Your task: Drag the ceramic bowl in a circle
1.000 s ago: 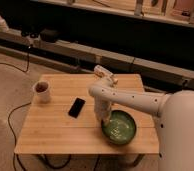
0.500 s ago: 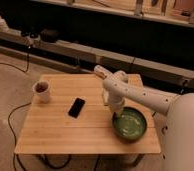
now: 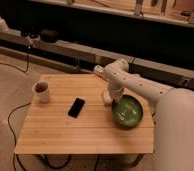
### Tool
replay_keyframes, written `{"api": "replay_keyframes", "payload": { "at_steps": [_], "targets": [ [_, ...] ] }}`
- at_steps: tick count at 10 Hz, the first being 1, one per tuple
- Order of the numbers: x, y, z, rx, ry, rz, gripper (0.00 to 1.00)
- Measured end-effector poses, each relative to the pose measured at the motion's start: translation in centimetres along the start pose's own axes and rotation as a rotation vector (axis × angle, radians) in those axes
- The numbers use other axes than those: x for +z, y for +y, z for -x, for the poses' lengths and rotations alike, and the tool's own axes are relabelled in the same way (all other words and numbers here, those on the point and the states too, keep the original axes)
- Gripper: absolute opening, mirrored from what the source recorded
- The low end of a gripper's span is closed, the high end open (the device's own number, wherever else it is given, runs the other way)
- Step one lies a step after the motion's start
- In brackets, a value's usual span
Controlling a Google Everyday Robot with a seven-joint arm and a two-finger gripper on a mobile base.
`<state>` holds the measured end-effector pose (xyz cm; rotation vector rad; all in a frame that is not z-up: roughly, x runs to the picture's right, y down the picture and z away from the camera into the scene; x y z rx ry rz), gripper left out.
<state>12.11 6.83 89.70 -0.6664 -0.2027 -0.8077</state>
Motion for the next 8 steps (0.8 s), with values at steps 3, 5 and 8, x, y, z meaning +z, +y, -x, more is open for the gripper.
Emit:
{"api": "replay_keyframes", "payload": {
  "at_steps": [3, 5, 8],
  "targets": [
    [-0.2, -4.3, 5.5, -0.156, -0.035, -0.023, 0.15],
    [-0.3, -5.0, 9.9, -0.256, -0.094, -0.027, 0.15],
    [0.1, -2.6, 16.0, -0.396, -0.176, 0.006, 0.15]
  ]
}}
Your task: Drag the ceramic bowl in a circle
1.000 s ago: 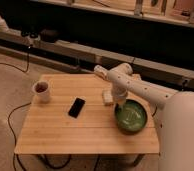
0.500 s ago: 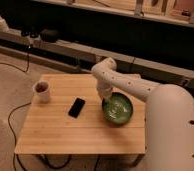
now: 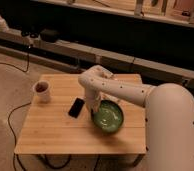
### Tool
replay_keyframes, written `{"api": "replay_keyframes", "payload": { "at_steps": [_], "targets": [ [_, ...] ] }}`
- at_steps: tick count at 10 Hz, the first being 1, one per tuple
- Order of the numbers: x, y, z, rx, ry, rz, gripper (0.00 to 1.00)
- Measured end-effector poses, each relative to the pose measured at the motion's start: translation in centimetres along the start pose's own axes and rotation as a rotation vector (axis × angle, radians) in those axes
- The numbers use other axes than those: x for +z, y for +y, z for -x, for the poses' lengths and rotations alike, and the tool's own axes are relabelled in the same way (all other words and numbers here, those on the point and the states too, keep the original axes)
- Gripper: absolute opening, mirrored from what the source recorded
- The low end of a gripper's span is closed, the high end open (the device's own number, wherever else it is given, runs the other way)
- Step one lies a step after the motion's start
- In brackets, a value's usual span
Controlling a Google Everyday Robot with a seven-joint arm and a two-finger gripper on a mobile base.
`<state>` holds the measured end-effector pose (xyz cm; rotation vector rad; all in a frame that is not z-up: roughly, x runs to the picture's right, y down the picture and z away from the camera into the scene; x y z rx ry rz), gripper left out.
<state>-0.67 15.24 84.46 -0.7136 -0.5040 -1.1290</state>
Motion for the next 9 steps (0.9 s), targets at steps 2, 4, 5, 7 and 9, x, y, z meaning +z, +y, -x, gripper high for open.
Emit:
{"api": "replay_keyframes", "payload": {
  "at_steps": [2, 4, 5, 7, 9],
  "targets": [
    [0.9, 1.6, 2.1, -0.02, -0.028, 0.022, 0.15],
    [1.6, 4.0, 3.8, 0.009, -0.062, 0.035, 0.15],
    [2.0, 5.3, 4.3, 0.034, -0.077, 0.038, 0.15],
    [2.9, 8.3, 3.9, 0.11, -0.089, 0.048, 0.15],
    [3.3, 12.1, 1.0, 0.225, -0.051, 0.058, 0.15]
  ]
}}
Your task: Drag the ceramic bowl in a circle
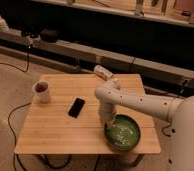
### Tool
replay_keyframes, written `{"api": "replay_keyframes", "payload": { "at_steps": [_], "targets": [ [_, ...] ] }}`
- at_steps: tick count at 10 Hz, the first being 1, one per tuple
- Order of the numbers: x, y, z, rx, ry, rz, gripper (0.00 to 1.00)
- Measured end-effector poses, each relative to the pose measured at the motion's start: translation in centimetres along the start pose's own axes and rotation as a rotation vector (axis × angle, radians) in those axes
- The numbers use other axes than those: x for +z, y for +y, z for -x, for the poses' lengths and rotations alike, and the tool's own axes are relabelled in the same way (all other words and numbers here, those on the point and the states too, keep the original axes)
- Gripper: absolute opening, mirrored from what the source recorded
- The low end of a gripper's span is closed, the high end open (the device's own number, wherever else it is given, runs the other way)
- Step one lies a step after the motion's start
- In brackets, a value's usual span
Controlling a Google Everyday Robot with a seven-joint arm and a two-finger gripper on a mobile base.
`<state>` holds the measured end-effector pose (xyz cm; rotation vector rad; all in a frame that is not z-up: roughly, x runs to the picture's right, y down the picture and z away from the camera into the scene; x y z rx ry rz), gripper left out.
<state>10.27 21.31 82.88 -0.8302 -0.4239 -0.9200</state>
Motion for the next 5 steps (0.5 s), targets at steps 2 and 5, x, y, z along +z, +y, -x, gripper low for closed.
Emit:
{"api": "replay_keyframes", "payload": {
  "at_steps": [2, 5],
  "targets": [
    [-1.2, 1.7, -4.6, 0.099, 0.069, -0.016, 0.15],
    [-3.3, 1.4, -10.1, 0.183, 0.161, -0.04, 0.15]
  ]
}}
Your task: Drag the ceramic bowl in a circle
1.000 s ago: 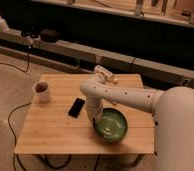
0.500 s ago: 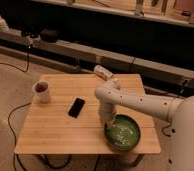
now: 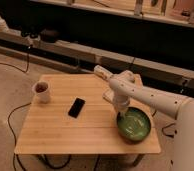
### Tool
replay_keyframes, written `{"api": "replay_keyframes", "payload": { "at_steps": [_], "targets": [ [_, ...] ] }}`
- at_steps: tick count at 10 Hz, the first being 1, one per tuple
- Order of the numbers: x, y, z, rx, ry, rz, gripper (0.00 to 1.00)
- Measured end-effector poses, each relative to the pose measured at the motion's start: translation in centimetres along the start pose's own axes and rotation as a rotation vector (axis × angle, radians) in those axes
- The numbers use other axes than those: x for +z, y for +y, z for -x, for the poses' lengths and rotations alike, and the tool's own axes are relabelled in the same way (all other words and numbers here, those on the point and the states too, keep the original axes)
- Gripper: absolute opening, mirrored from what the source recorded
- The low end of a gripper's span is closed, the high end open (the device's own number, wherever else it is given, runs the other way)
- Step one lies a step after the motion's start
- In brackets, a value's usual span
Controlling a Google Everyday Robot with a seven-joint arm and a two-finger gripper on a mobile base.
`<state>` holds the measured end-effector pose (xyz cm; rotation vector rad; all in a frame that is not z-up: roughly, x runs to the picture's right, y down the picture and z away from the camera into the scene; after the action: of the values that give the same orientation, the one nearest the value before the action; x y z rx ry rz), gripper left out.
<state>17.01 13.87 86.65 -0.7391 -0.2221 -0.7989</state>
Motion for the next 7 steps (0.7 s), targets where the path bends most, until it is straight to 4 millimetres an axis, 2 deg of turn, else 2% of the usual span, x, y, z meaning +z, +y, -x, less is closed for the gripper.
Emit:
{"api": "replay_keyframes", "payload": {
  "at_steps": [2, 3, 5, 7],
  "targets": [
    [-0.3, -2.6, -0.9, 0.004, 0.015, -0.021, 0.15],
    [-0.4, -4.1, -0.5, -0.018, 0.015, -0.031, 0.15],
    [-0.8, -6.7, 1.0, -0.076, 0.011, -0.051, 0.15],
    [-1.3, -8.0, 3.3, -0.14, -0.007, -0.062, 0.15]
  ]
}}
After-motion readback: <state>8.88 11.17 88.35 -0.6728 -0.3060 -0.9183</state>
